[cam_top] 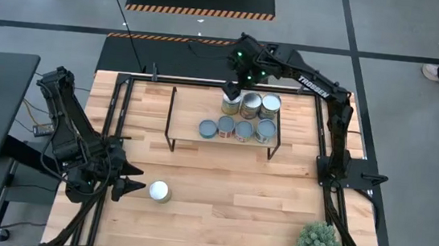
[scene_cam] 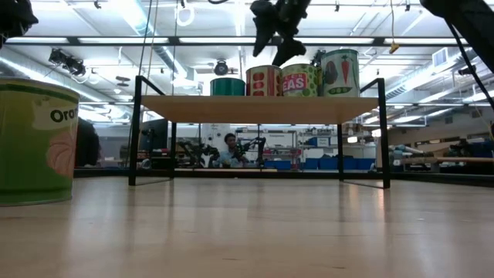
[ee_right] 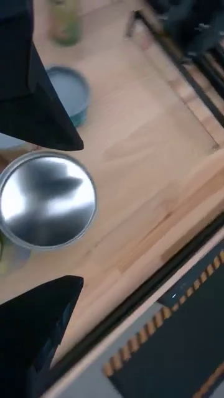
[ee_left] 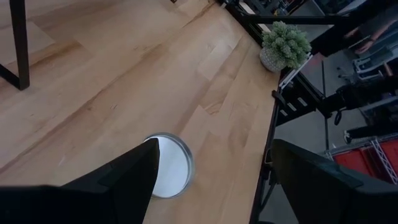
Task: Pick and place cans onto a shelf
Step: Put the canned carrots on the shelf
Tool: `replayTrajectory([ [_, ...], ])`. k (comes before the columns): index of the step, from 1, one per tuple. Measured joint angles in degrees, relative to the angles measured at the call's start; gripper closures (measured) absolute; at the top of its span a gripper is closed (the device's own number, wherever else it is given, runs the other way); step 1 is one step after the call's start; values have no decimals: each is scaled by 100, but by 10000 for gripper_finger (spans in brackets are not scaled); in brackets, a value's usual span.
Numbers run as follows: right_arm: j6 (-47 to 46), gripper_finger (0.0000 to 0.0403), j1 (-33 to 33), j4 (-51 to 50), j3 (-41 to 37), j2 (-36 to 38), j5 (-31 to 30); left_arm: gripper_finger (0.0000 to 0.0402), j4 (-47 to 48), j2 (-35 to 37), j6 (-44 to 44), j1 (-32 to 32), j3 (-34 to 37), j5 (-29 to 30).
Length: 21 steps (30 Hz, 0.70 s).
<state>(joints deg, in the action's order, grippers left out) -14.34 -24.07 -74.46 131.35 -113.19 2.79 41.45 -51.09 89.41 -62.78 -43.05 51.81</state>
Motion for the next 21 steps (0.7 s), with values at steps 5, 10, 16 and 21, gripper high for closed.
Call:
replayTrajectory([
  [5,1246,82,-124,-155,-2,0,231,88,-63,-2,0,0,0,-2],
  [10,2130,122,-116,-140,-4,0,316,88,-61,-1,-2,0,0,0],
  [16,1090,158,-186,460,-4,-2,761,88,-58,-2,-2,0,0,0],
  [21,555,182,-372,366,-11,-87,99,88,-56,0,-2,-1,0,0],
])
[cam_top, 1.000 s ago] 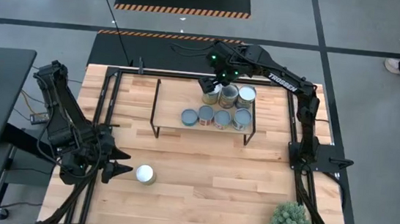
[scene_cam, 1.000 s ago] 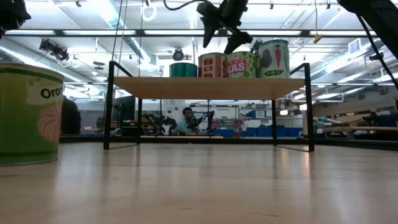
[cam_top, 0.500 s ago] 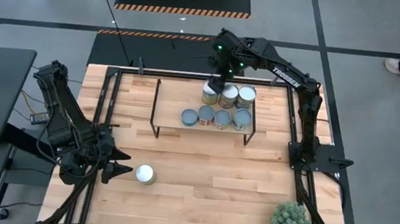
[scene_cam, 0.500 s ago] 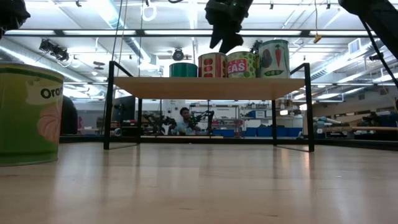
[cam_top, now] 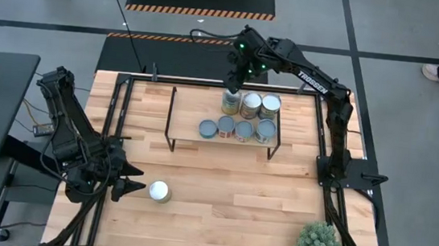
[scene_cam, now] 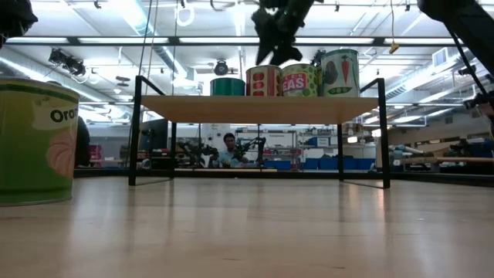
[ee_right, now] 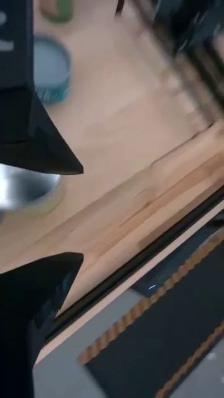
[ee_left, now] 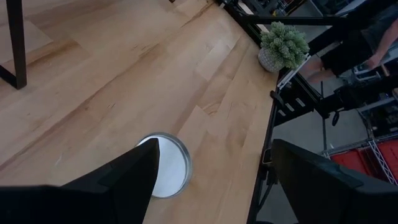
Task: Pick and place cans onto a shelf
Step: Put the canned carrots on the shelf
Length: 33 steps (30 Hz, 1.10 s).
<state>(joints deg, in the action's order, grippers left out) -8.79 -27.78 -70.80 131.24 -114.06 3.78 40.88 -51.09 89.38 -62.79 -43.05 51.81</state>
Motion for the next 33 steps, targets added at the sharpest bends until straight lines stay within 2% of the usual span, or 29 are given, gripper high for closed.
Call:
replayTrajectory([
  [6,323,192,-119,-305,-19,-136,16,88,4,-2,0,-1,0,0],
  [9,316,192,-121,-83,-113,-125,19,88,3,-2,0,1,0,0],
  [28,308,193,-108,-674,-249,-123,40,88,-5,0,0,-1,0,0],
  [33,313,193,-121,-717,-159,-123,-158,88,-7,0,0,-1,0,0],
])
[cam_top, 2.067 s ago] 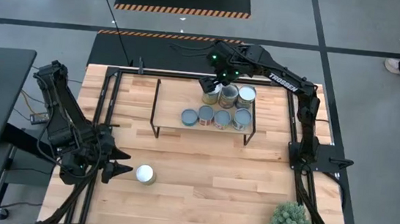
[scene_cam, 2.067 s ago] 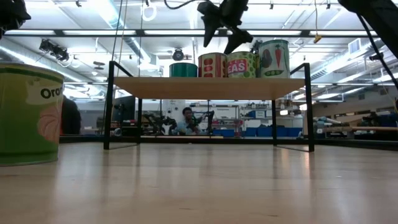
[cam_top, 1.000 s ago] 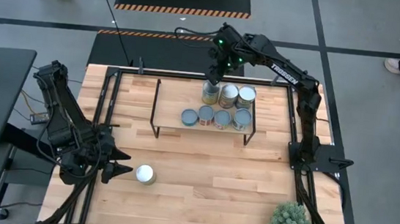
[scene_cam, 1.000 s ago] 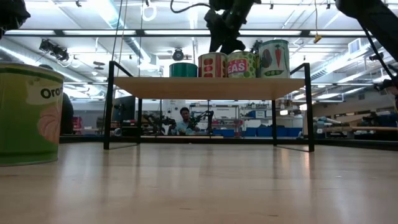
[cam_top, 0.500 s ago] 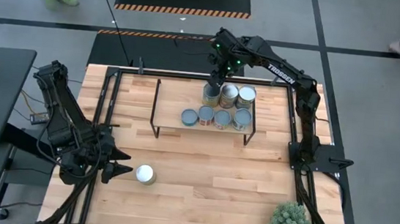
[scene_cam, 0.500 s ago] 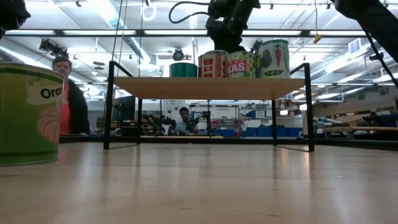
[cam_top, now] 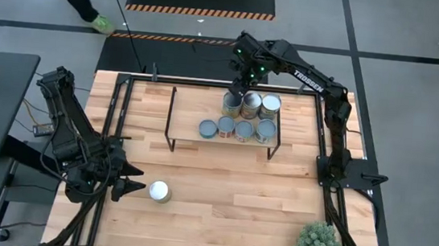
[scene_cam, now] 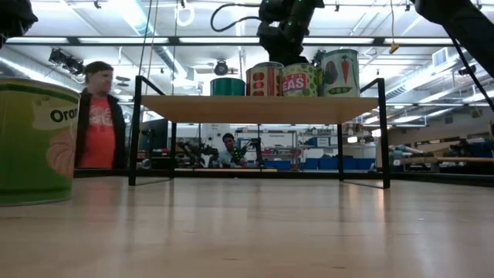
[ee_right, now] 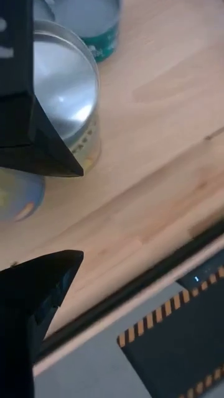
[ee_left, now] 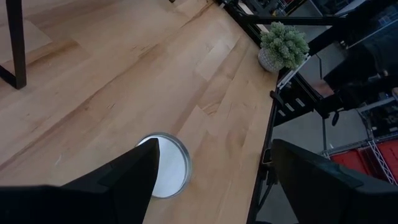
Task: Pick and place cans onto a shelf
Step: Put the canned carrots on the shelf, then put the canned oranges on the shelf
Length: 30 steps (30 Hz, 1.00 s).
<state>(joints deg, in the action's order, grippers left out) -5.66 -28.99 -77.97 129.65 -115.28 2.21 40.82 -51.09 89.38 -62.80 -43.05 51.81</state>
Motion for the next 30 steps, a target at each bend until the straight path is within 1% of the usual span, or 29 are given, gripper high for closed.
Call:
replayTrajectory([
  [5,-15,193,-11,184,404,10,-134,88,0,0,-7,0,0,-10],
  [7,65,193,45,305,515,9,51,88,0,-2,-9,1,0,-93],
  [9,216,193,202,516,537,18,238,88,0,-27,-9,0,0,-194],
  [11,419,193,415,599,537,28,299,88,2,-39,-11,1,0,-350],
  [16,736,193,962,872,537,42,112,88,4,-44,-30,0,0,-662],
  [20,658,193,1355,1162,535,44,-66,88,3,-44,-265,1,0,-801],
  [23,460,193,1600,1314,535,44,-71,88,2,-44,-374,0,0,-903],
  [30,48,193,2149,1558,535,44,-78,88,5,-162,-913,0,0,-1719],
])
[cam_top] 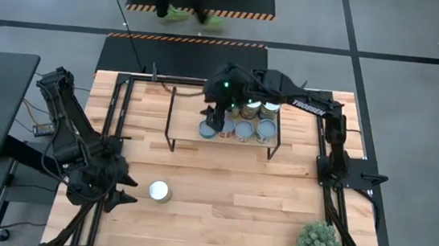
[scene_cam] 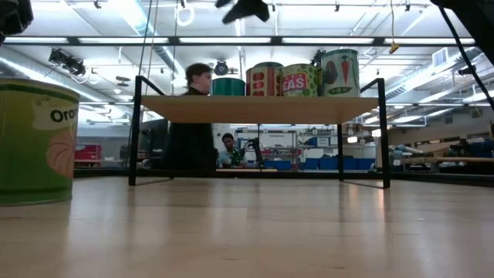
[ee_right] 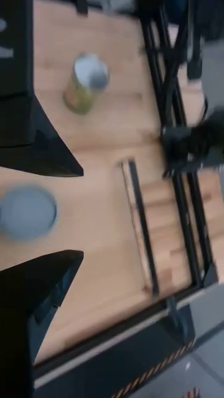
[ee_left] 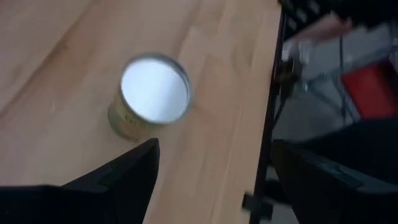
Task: Pick and place cans onto a shelf
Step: Put the canned oranges on the shelf
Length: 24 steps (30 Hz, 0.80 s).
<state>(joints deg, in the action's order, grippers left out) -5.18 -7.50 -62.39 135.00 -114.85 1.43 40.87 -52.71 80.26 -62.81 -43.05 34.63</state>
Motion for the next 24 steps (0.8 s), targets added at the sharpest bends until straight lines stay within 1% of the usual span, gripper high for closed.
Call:
replayTrajectory([
  [5,-252,193,439,112,0,-26,16,88,68,-223,-189,0,0,-605],
  [8,-296,193,670,198,-2,-31,-29,88,148,-438,-209,0,0,-834],
  [11,-475,192,858,394,-2,-31,-103,88,236,-696,-217,0,0,-847],
  [15,-489,192,1048,569,-43,-31,-144,88,233,-1145,-475,0,0,-840],
  [24,-237,192,1390,1287,-803,-37,-103,88,166,-2105,-204,5,0,-862],
])
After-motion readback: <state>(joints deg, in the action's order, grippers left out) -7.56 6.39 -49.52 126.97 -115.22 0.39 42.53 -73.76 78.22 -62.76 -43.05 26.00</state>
